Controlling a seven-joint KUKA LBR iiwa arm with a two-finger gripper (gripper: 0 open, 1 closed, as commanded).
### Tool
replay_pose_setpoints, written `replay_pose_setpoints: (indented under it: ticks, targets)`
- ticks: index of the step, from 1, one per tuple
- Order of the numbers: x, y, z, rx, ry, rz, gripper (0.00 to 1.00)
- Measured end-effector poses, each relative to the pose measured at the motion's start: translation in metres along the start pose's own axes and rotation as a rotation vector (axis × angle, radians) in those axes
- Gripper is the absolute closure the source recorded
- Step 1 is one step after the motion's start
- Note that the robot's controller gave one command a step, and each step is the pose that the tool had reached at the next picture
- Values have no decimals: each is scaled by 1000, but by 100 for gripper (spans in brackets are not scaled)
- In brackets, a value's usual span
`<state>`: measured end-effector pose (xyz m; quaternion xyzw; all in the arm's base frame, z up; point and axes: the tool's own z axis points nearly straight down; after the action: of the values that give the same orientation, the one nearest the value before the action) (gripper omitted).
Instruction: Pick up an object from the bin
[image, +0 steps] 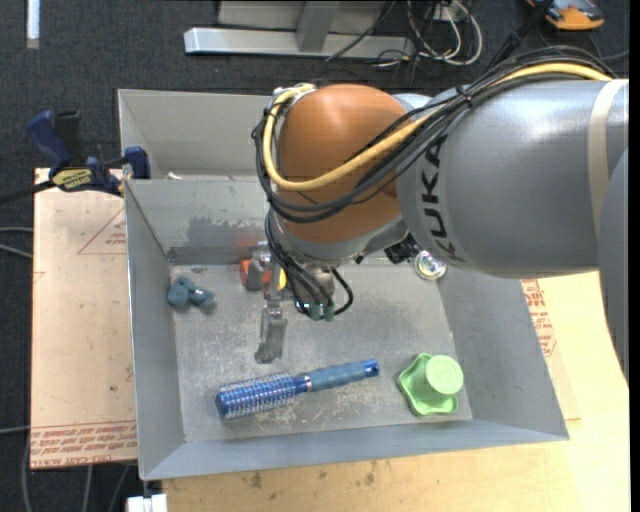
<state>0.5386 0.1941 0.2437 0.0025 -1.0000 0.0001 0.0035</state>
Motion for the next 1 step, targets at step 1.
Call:
replay_pose_setpoints:
  ticks: [1]
  targets:
    - [47,-60,177,-1,-12,-170,0]
